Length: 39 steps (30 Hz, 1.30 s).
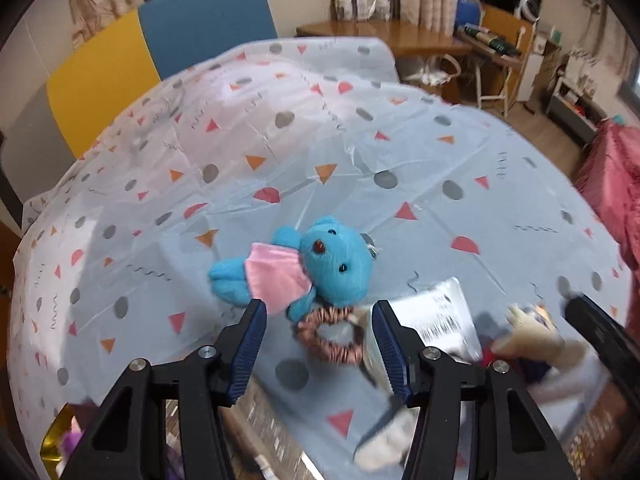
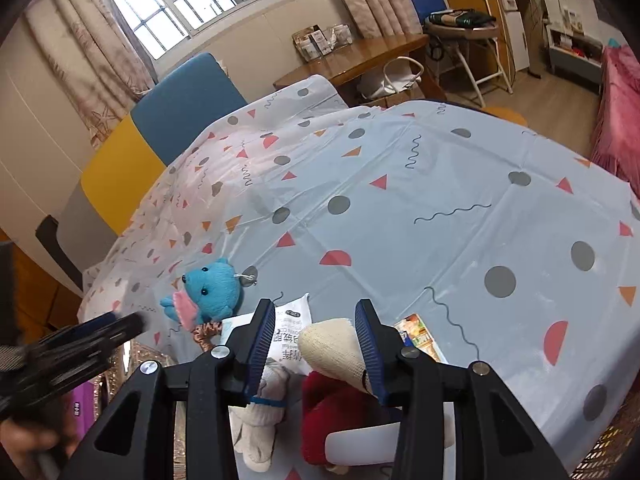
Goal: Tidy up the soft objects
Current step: 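Move the left gripper to the blue teddy bear and grasp it, then carry the teddy bear into the tray with the left gripper while the right grasps the scrunchie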
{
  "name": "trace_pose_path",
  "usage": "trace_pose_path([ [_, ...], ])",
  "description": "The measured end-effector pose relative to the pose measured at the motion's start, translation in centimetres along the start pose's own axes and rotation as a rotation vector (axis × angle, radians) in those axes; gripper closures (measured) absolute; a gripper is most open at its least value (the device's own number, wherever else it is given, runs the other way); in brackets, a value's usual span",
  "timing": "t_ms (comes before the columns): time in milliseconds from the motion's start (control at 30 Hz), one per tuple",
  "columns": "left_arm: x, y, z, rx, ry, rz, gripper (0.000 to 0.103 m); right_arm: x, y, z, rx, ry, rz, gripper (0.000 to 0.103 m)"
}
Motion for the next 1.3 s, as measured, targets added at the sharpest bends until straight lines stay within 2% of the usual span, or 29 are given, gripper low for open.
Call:
trace_pose_path([
  [67, -1.5, -0.6, -0.5, -0.005, 0.014, -0.014, 0.021, 0.0, -0.1, 0.0, -0.008, 0.002, -0.013, 0.061],
  [133, -2.9, -1.2, -1.1, -0.017, -0.005, -0.054, 0.015, -0.1, -0.2, 0.0, -0.017, 0.006, -0.027, 0.058],
  [233, -5.3, -2.0, -2.1, -0.062, -0.006, -0.114, 0.015, -0.3, -0.5, 0.0, -0.043, 0.014, -0.045, 0.055],
  [267, -6.1, -2.2, -2.3, -0.073, 0.003, -0.109, 0.025, -0.3, -0.5, 0.0, -0.049, 0.015, -0.05, 0.055],
  [300, -7.0, -2.3, -2.4, -0.081, 0.016, -0.096, 0.041, -0.3, -0.6, 0.0, -0.054, 0.015, -0.051, 0.055],
  [333, -7.7, -2.4, -2.4, -0.08, 0.041, -0.083, 0.065, -0.3, -0.8, 0.0, -0.062, 0.014, -0.05, 0.055],
  [400, -7.9, -2.3, -2.3, -0.062, 0.023, -0.073, 0.068, -0.2, -1.2, -0.1, -0.08, 0.006, -0.049, 0.055],
  [433, -7.8, -2.4, -2.3, -0.065, 0.015, -0.065, 0.072, -0.2, -1.5, -0.1, -0.091, 0.001, -0.045, 0.055],
  [533, -6.0, -2.2, -2.5, -0.052, -0.038, -0.027, 0.078, 0.2, -3.0, -0.2, -0.162, -0.025, -0.037, 0.055],
  [667, -3.0, -1.3, -3.0, 0.005, -0.092, 0.028, 0.078, 0.5, -4.7, -0.3, -0.237, -0.05, -0.02, 0.055],
  [833, 1.4, -0.4, -3.9, 0.059, -0.168, 0.095, 0.078, 0.3, -4.2, -0.3, -0.21, -0.036, -0.023, 0.055],
  [967, 5.1, 0.9, -4.1, 0.091, -0.221, 0.129, 0.078, -0.1, -2.0, -0.4, -0.111, -0.026, -0.058, 0.055],
  [1067, 7.6, 2.1, -3.9, 0.11, -0.254, 0.149, 0.078, -0.4, 2.1, -0.4, 0.085, -0.014, -0.101, 0.055],
  [1167, 9.6, 3.6, -3.5, 0.139, -0.278, 0.168, 0.078, -1.4, 6.6, 0.3, 0.27, 0.042, -0.177, 0.055],
  [1300, 11.3, 5.5, -2.9, 0.168, -0.301, 0.178, 0.078, -3.5, 13.0, 1.4, 0.575, 0.104, -0.211, 0.055],
])
Point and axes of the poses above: each gripper's, at about its wrist camera, not at the fingertips, and x roughly against the way its jaws point, y to its left, z to its underside, the point moved 3 cm from there along -x, roughly the way its jaws point, and after that the axes turned 10 degrees about x, right-handed, at the moved point
